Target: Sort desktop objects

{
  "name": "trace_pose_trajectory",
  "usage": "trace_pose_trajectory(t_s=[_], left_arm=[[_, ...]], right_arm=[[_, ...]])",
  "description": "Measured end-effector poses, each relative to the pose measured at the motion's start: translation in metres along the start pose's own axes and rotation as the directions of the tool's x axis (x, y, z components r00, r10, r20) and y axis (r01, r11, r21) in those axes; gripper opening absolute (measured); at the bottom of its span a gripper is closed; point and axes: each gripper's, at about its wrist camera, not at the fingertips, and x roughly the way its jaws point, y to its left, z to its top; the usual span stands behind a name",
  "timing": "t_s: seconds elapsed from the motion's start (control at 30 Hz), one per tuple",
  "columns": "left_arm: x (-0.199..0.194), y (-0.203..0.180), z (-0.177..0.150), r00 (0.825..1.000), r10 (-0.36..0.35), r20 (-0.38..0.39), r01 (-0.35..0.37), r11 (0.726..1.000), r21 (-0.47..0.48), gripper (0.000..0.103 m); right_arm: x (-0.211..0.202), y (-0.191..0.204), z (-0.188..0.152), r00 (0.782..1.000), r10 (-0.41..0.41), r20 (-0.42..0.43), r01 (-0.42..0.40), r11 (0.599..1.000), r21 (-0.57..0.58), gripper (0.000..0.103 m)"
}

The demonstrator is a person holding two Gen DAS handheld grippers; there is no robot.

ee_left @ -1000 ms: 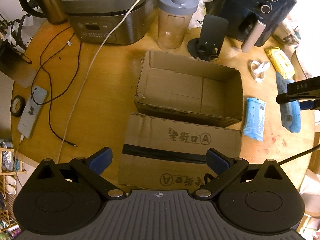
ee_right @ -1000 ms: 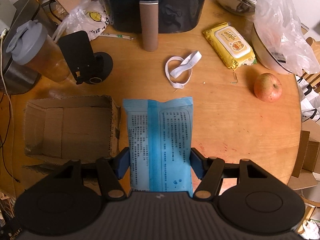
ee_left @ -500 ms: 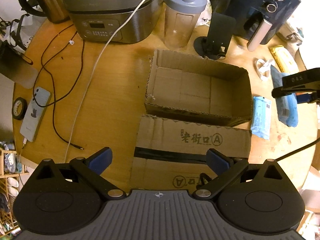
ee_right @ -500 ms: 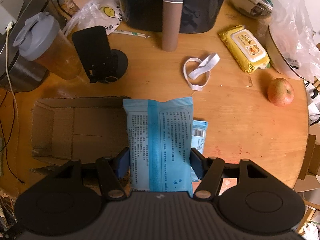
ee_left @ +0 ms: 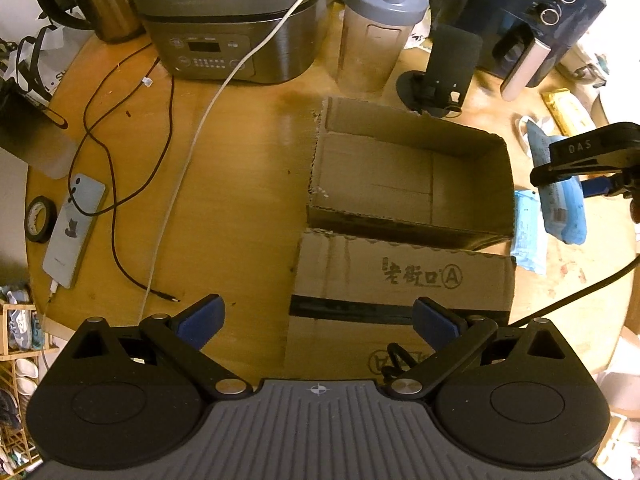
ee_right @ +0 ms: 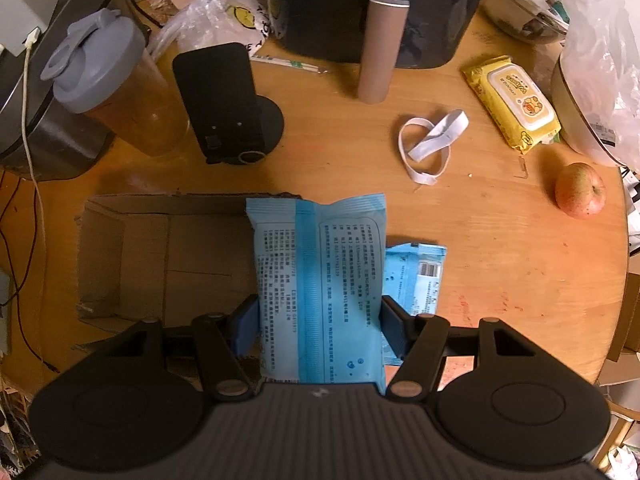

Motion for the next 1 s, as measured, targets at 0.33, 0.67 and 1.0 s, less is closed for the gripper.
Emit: trace_pose_trajectory(t_s=[0.33, 0.67, 1.0], left_arm=[[0.000, 0.013, -0.001, 1.000, -0.002, -0.003, 0.002, 1.000, -0.006, 0.103], [-0.001, 0.025, 0.000, 1.000, 0.003, -0.003, -0.003, 1.000, -0.017, 0.103], [0.000, 0.033, 0.000, 1.000, 0.006, -0.007, -0.006, 1.000, -0.025, 0.103]], right_arm=[[0.006, 0.021, 0.002, 1.000, 0.007, -0.004, -0.007, 1.000, -0.007, 0.063], [0.008, 0.040, 0.004, 1.000, 0.021, -0.002, -0.021, 1.000, -0.011, 0.063], [0.010, 0.054, 0.007, 1.000, 0.026, 0.000, -0.026, 1.000, -0.004, 0.063]])
